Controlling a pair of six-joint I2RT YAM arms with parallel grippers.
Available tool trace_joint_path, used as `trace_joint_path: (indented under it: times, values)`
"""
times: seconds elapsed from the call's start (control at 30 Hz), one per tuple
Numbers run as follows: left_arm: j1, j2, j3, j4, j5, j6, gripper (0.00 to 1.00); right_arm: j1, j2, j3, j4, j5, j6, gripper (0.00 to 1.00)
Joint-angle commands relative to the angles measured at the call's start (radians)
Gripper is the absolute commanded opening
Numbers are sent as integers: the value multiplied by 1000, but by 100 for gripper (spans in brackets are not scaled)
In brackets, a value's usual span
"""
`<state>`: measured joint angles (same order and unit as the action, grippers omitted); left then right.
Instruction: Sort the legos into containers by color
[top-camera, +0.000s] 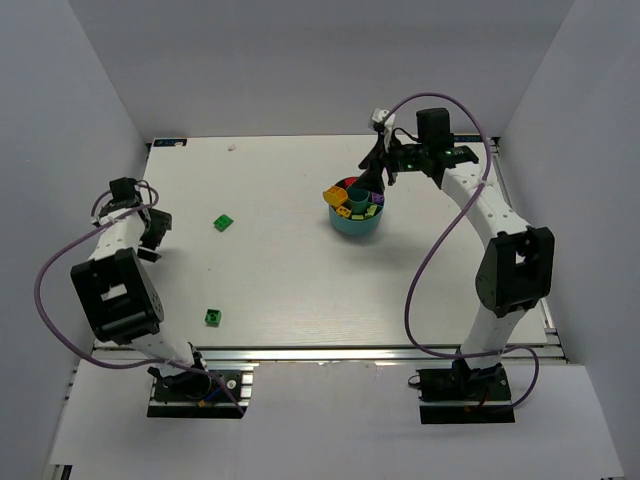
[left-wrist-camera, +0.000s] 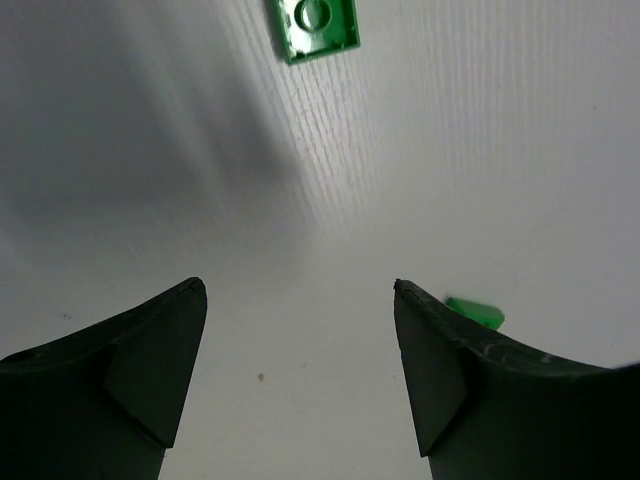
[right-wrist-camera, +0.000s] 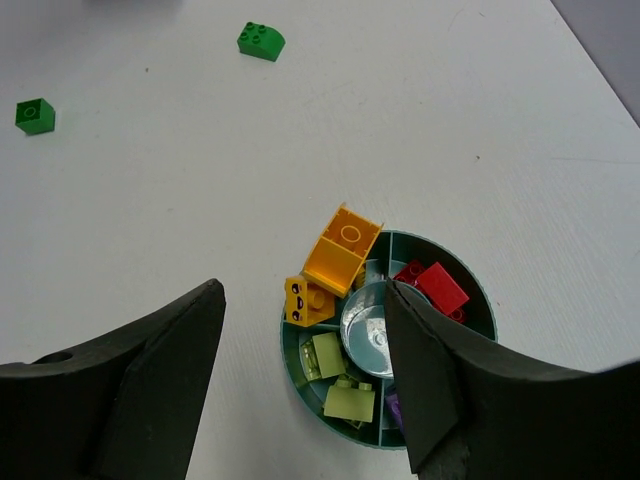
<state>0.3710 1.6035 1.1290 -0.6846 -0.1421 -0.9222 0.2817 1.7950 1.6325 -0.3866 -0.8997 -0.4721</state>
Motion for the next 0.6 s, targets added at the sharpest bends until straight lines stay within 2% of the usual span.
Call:
trace_joint_path:
  times: [0.0,0.23,0.57]
  values:
    - [16,39,87,19,-80,-26,85,-4,23,7,66,2,36,70]
    - [40,214,228,-26,-155,-33,85,-4,41,-6,101,8,62,71]
    - [57,369,409,-73,-220,5,83,-32,75,-8,129,1,84,71]
